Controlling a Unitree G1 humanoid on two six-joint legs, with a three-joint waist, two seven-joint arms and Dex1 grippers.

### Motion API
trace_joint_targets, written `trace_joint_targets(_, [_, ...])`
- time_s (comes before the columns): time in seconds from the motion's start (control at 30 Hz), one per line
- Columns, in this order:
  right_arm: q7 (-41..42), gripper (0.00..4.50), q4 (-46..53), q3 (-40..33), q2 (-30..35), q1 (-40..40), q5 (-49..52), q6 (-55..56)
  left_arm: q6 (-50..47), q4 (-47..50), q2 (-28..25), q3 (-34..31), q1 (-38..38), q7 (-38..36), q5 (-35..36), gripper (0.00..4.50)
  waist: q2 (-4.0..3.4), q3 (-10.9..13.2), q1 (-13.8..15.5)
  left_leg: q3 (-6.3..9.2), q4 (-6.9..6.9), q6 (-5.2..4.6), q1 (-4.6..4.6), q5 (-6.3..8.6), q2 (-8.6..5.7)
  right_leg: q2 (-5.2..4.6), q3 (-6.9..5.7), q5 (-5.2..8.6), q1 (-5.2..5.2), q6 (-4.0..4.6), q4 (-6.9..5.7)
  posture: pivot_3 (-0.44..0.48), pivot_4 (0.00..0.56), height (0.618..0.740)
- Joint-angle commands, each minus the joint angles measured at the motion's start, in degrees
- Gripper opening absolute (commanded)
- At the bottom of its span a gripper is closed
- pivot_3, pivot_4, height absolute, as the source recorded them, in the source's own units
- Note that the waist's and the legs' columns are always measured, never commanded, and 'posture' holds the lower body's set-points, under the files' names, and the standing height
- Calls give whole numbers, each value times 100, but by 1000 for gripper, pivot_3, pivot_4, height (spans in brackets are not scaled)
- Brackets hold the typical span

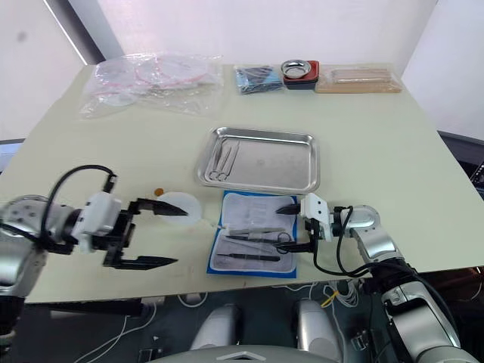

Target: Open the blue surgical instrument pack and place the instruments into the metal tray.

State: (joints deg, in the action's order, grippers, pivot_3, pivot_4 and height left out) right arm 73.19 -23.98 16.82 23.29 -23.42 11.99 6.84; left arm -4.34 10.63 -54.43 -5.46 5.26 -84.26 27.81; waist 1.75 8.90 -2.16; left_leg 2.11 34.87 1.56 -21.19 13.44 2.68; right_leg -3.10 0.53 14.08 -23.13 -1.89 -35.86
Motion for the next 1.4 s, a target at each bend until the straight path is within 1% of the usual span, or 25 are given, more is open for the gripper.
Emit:
trace_joint_targets(0.03, [-195,4500,-843,318,171,356,-620,-429,185,-83,195,316,309,246,-390,4437,1,-1,8,-9,0,-9,0,-5,0,4,-4,0,0,0,0,0,150,740])
trace_joint_targets(0.2, [-224,4500,-831,314,165,353,-618,-435,475,-658,685,814,871,618,-997,4437,1,-1,21,-20,2,-14,2,-8,-5,19,-17,-1,1,0,-1,0,150,740])
trace_joint_targets(0.3, [-227,4500,-829,311,179,354,-619,-428,783,-1094,950,1120,1169,705,-1369,4437,3,-2,22,-19,2,-15,4,-9,-9,45,-20,-2,3,0,-2,0,150,740])
trace_joint_targets(0.4, [-235,4500,-833,320,187,354,-633,-426,940,-1569,1265,1370,1509,845,-1612,4437,3,-6,34,-18,2,-16,10,-9,-17,46,-16,-4,9,1,-4,0,150,740])
trace_joint_targets(0.5, [-239,4500,-817,323,186,353,-628,-444,1052,-1876,1431,1521,1714,769,-1703,4437,8,-7,22,-17,5,-16,8,-10,-17,50,-16,-5,14,0,-4,0,150,740])
trace_joint_targets(0.57, [-253,4500,-810,322,190,358,-631,-444,1167,-2102,1583,1638,1868,800,-1808,3931,9,-8,19,-17,6,-17,10,-10,-18,53,-14,-6,19,0,-7,0,150,740])
trace_joint_targets(0.6, [-256,4500,-807,321,190,361,-632,-445,1220,-2181,1629,1675,1916,805,-1846,3804,9,-8,25,-15,6,-17,11,-10,-19,53,-15,-7,21,2,-7,0,150,740])
trace_joint_targets(0.63, [-260,4500,-792,320,194,369,-632,-447,1277,-2253,1663,1718,1952,787,-1883,3233,9,-8,28,-13,6,-17,17,-10,-20,54,-15,-16,30,-2,-8,0,150,740])
trace_joint_targets(0.67, [-259,4500,-791,318,198,368,-630,-450,1366,-2330,1686,1754,1986,782,-1939,2861,9,-8,29,-12,6,-17,20,-10,-22,54,-15,-18,33,-1,-8,0,150,740])
trace_joint_targets(0.77, [-261,4500,-784,315,215,376,-628,-446,1635,-2567,1776,1815,2077,819,-2068,2861,10,-9,25,-13,6,-17,23,-10,-22,54,-14,-18,35,-1,-8,0,150,740])
trace_joint_targets(1.07, [-288,4500,-726,300,249,437,-620,-452,1841,-2907,2054,2012,2160,805,-2182,2861,26,-21,35,-11,10,-17,25,-10,-26,53,-13,-19,40,-2,-8,0,150,740])
trace_joint_targets(1.4, [-285,4500,-773,312,239,373,-633,-437,1792,-3091,2107,2175,2246,615,-2267,2861,30,-34,50,-11,11,-17,33,-10,-29,53,-12,-20,43,-2,-9,0,150,740])
